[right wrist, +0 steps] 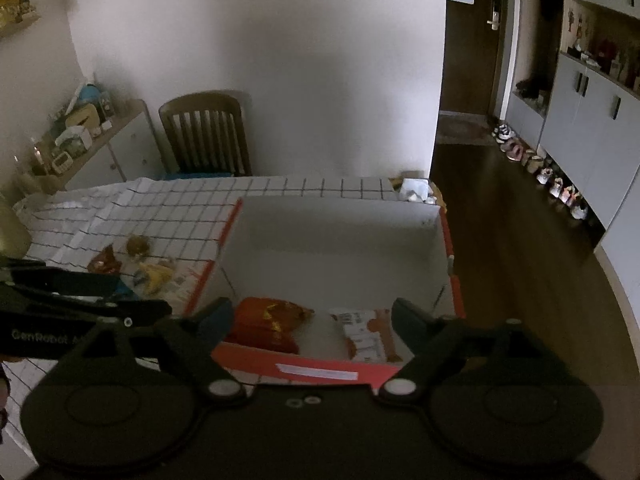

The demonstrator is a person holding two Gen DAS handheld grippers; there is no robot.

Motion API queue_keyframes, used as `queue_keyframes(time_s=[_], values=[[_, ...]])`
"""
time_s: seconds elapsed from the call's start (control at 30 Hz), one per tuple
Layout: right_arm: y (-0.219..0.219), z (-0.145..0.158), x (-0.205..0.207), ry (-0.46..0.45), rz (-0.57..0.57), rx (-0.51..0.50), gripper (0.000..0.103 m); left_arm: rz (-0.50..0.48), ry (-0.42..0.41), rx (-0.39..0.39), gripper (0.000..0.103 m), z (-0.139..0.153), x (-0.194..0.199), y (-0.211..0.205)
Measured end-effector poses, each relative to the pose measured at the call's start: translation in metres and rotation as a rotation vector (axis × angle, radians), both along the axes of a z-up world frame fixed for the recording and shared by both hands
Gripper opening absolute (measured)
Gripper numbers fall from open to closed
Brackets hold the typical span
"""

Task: Organize snacks
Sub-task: 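Lower both packets into the box and open both grippers, then move both tools back toward the remaining snack pile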

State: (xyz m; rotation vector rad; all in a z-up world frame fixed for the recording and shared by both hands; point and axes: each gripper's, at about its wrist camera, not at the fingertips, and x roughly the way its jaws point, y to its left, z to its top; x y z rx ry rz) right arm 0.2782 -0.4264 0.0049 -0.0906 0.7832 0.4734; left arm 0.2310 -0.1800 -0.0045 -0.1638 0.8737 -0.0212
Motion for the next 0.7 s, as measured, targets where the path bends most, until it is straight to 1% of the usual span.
queue_keyframes(time_s=[0.07,0.37,0.4,0.43,0.47,0.63,0.7], values=[[0.006,0.004,-0.008,-0.008,-0.006,0.006,0.089,-0.010,-0.012,0.008,0.076,0.003,-0.008,0.007],[0.039,0.020,-0.048,-0.051,-0.016,0.053,0.100,-0.037,-0.028,-0.016,0.077,0.011,-0.044,0.049],[0.044,0.020,-0.053,-0.053,-0.017,0.060,0.101,-0.038,-0.029,-0.019,0.078,0.011,-0.047,0.055],[0.048,0.021,-0.057,-0.053,-0.018,0.067,0.102,-0.041,-0.030,-0.022,0.083,0.011,-0.051,0.060],[0.054,0.021,-0.061,-0.055,-0.022,0.069,0.103,-0.043,-0.033,-0.023,0.085,0.011,-0.054,0.065],[0.077,0.021,-0.081,-0.087,-0.026,0.054,0.103,-0.043,-0.051,-0.033,0.085,0.013,-0.071,0.093],[0.087,0.021,-0.089,-0.100,-0.024,0.053,0.103,-0.038,-0.051,-0.041,0.089,0.012,-0.075,0.107]])
